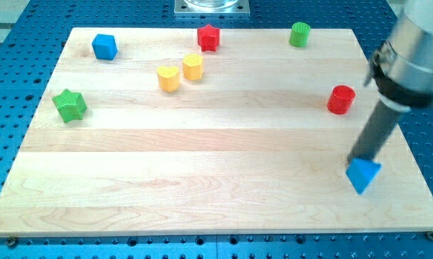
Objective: Move the heart to the bottom center of the board
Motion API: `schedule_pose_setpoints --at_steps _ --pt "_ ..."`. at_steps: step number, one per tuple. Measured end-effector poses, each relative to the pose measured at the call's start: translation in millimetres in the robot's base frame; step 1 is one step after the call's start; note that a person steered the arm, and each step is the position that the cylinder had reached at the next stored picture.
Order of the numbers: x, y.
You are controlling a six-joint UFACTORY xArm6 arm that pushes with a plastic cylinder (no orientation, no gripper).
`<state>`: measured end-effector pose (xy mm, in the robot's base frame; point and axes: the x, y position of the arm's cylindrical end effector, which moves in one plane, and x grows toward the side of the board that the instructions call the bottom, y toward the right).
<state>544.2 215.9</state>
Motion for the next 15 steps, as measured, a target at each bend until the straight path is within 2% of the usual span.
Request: schedule_pose_setpoints --at_steps 1,2,3,5,6,8,9,10,11,12,13,14,15 --pt "0.9 -17.7" --pt "0.0 -163.4" --pt "-5.1 -255.5" --pt "-5.2 -275.2" --pt "-33.9 -267.9" --pt "-121.7 -251.5" --pt "-180.6 -201.9" --pt "-228.1 -238.7" --pt "-221.3 -293.2" --pt "-177.0 -327.9" --pt "-128.4 -301.7" --pt "-109.1 -289.2" --pt "-108.4 -289.5"
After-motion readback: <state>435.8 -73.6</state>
